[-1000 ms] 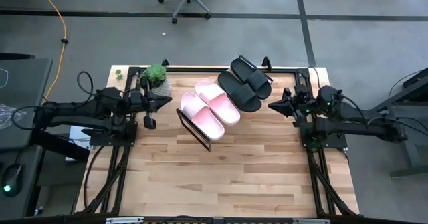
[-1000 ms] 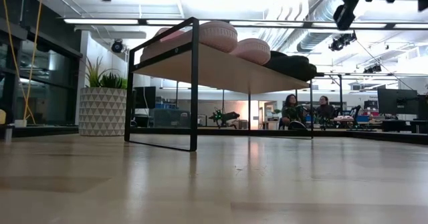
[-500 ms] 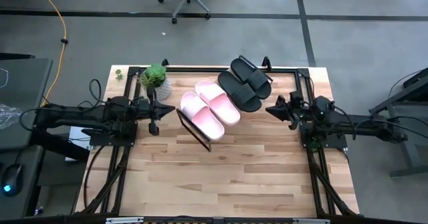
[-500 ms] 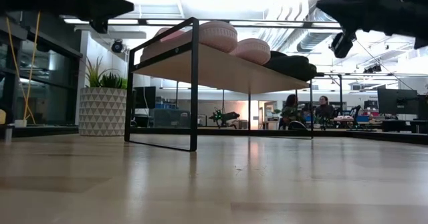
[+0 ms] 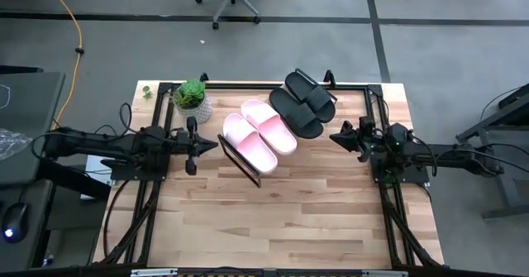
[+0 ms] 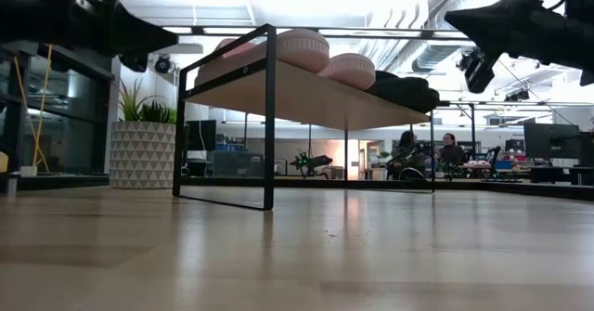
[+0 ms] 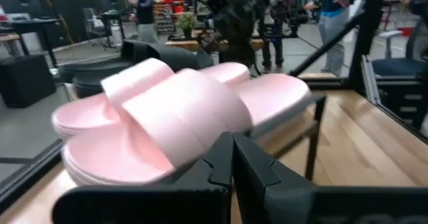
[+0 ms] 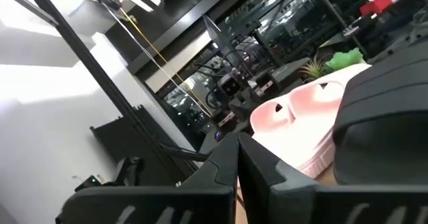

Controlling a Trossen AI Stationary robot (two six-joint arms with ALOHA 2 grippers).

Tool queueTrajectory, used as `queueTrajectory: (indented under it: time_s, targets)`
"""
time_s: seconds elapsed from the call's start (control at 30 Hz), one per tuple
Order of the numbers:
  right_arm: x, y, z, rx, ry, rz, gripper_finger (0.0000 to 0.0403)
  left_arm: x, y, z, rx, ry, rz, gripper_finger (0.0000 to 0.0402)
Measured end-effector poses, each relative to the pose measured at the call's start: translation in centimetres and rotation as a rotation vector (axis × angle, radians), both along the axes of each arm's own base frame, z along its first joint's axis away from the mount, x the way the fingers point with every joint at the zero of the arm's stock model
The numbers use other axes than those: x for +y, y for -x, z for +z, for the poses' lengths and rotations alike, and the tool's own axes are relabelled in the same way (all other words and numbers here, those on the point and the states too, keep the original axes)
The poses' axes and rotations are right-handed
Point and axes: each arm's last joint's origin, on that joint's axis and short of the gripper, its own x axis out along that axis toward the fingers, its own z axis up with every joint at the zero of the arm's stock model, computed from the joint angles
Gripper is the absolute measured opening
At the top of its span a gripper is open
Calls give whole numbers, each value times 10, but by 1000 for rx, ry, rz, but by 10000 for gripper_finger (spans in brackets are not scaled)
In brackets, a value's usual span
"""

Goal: Pick and place slides into the shelf
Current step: Return to Home Position

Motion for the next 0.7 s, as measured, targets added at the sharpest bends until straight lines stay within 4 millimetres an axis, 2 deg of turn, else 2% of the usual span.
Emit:
queueTrajectory:
  time_s: [0.43, 0.7]
  targets:
    - [1, -2, -9, 95, 18, 16, 0, -23, 11, -36, 41, 9, -122, 0]
    - [2, -3, -11, 109, 74, 13, 0, -27, 13, -47, 118, -123, -109, 0]
